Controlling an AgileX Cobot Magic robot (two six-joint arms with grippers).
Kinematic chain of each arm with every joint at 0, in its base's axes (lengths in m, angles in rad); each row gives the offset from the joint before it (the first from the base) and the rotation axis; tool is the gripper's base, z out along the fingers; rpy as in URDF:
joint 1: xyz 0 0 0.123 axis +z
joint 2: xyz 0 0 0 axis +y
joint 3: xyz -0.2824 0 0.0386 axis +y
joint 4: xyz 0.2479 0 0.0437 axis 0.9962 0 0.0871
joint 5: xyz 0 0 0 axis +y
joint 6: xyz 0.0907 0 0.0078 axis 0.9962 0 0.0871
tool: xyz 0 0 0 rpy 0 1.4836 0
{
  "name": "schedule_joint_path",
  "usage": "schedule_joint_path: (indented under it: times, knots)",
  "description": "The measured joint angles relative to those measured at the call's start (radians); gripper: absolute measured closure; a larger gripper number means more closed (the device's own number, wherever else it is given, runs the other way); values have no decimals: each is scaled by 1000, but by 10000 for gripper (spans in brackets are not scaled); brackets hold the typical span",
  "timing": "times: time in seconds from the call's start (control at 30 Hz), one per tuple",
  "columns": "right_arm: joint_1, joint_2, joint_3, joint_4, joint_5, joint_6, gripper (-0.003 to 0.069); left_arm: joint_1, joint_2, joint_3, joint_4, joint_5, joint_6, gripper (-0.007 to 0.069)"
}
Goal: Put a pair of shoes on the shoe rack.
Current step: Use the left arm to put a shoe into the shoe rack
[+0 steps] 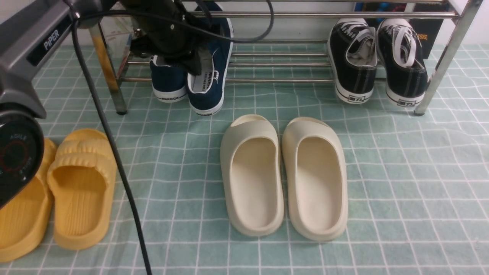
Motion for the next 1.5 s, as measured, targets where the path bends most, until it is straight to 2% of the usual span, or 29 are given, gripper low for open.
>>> schedule_joint_path:
  times: [0.1,0.33,0.53,0.57,0.63,0.93,1.13,1.3,1.5]
  knots:
    - [0,0,0,0,0,0,420,0,1,16,-9,30,43,638]
    - [0,0,0,0,0,0,420,0,-1,196,-16,28,87,638]
    - [0,0,0,0,0,-1,420,-15,3,314,-14,-214,112,638]
    - [0,0,0,0,0,-1,420,-16,3,314,-14,-214,112,638]
    - [0,0,0,0,0,-1,420,-19,1,316,-47,-337,111,638]
    - [0,0,0,0,0,-2,420,-20,-24,320,-65,-420,84,638]
    - [0,0,0,0,0,-3,420,-20,-48,320,-77,-550,83,638]
    - [0,0,0,0,0,-3,420,-20,-50,320,-95,-541,81,638]
    - [0,0,0,-1,0,-3,420,-20,-103,320,-102,-388,118,638]
